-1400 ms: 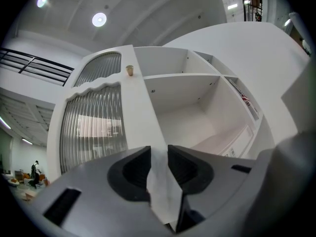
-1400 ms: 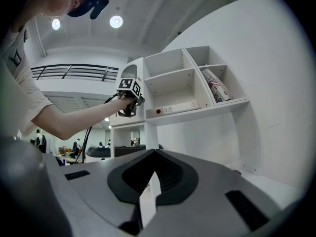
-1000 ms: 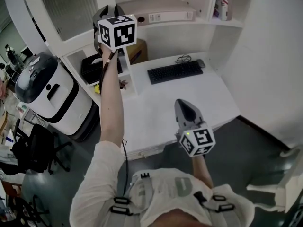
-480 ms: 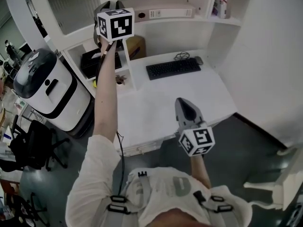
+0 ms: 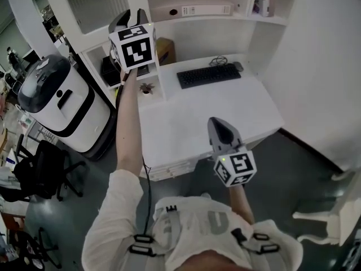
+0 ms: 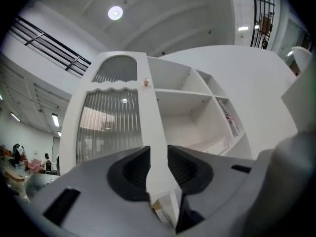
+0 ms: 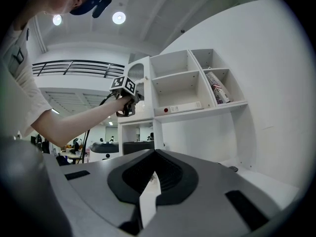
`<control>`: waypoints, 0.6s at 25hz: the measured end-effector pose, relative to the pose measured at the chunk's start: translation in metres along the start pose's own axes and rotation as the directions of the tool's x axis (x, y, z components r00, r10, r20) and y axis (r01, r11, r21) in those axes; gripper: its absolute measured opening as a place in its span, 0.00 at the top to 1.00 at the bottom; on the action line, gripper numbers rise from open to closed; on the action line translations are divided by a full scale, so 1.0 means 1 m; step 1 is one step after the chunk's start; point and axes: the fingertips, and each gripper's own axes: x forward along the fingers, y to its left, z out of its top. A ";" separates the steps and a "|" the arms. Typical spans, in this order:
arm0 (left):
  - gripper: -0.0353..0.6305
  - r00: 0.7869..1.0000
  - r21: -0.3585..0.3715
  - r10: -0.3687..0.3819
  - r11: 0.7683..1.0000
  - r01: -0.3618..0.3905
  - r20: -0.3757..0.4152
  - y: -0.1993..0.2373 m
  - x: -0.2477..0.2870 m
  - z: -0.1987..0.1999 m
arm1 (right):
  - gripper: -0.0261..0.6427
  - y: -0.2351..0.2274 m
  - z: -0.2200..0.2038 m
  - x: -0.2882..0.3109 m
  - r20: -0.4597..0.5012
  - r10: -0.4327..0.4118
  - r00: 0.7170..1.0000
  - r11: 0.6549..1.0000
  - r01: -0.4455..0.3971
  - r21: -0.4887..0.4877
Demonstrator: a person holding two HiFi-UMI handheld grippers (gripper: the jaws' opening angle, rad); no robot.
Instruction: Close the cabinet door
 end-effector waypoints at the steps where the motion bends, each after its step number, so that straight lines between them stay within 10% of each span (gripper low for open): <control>1: 0.79 1.000 0.001 -0.004 1.000 0.004 0.016 0.001 -0.013 0.004 | 0.96 0.004 -0.001 -0.001 -0.002 0.005 1.000 1.000 -0.005 -0.001; 15: 0.93 0.986 0.041 0.010 0.999 -0.017 0.168 -0.011 -0.191 -0.032 | 0.96 0.039 -0.014 0.005 -0.020 0.040 0.999 0.999 -0.040 -0.004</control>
